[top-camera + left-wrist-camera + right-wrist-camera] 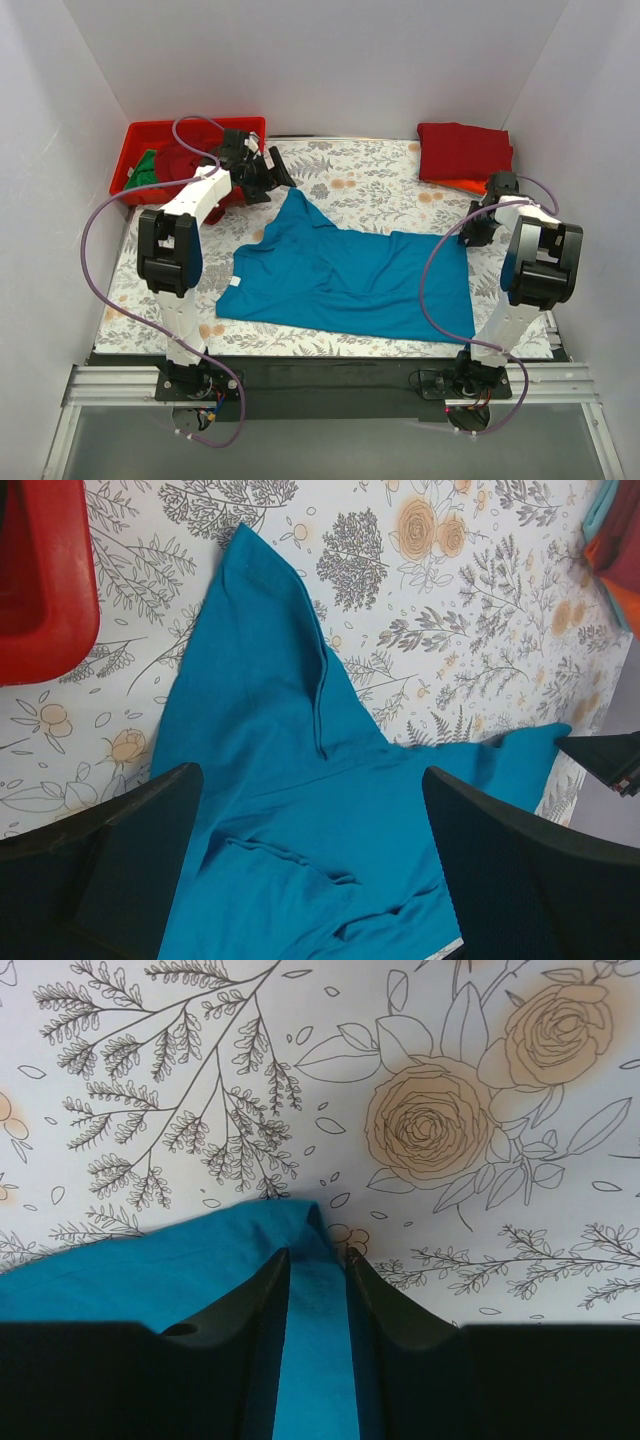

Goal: Fold and stack the t-shirts
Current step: Fold the tshirt

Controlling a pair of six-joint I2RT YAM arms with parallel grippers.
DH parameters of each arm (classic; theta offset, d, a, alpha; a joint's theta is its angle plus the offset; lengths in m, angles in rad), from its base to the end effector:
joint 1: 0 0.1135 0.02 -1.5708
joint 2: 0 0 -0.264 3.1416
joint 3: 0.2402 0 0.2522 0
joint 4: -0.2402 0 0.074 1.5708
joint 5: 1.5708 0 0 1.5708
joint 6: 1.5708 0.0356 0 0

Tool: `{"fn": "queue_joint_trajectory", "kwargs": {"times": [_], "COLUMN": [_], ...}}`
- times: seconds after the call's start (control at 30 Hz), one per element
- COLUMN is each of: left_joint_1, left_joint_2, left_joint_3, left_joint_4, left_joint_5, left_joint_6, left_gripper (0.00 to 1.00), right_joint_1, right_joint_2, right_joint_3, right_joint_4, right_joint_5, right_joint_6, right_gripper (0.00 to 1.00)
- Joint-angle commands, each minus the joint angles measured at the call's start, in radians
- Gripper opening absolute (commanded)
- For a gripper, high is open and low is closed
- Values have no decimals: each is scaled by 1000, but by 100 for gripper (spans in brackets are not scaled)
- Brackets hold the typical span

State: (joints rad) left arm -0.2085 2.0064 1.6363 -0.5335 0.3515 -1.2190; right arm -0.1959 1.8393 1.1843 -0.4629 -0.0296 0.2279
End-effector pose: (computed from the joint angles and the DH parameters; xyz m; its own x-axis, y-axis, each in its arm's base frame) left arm 0.4357 -0.1047 0.2358 -0.6429 -0.7648 0.0407 -0.5827 0.4540 -0.6741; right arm 0.3620 -0.0708 0.1679 -0.8181 0.3926 -0.4202 0.3764 0.9180 0.1248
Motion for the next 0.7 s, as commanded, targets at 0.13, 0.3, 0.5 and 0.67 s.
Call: {"fn": "queue_joint_trajectory", "kwargs": {"times": [0.13, 0.3, 0.5, 0.67], "left_joint_1": [-3, -3, -6, -26], "left_joint_2": [-83, -67, -17, 70], "left_joint_3": [33, 57, 95, 177], "left_joint_4": [-46, -46, -45, -42], "left_joint_5": [1, 1, 7, 3], "left_joint_6": [16, 15, 16, 29], "left_gripper": [91, 91, 90, 89], "right_joint_1": [-2, -2, -2, -2], "right_joint_2": [8, 43, 58, 61], "right_joint_3": [70, 93, 97, 78], "right_joint_4": [10, 17, 17, 18], "right_joint_5": [-21, 0, -17, -21], "right_joint_6": [-21, -44, -44, -45], "right_gripper": [37, 38, 38, 32]}}
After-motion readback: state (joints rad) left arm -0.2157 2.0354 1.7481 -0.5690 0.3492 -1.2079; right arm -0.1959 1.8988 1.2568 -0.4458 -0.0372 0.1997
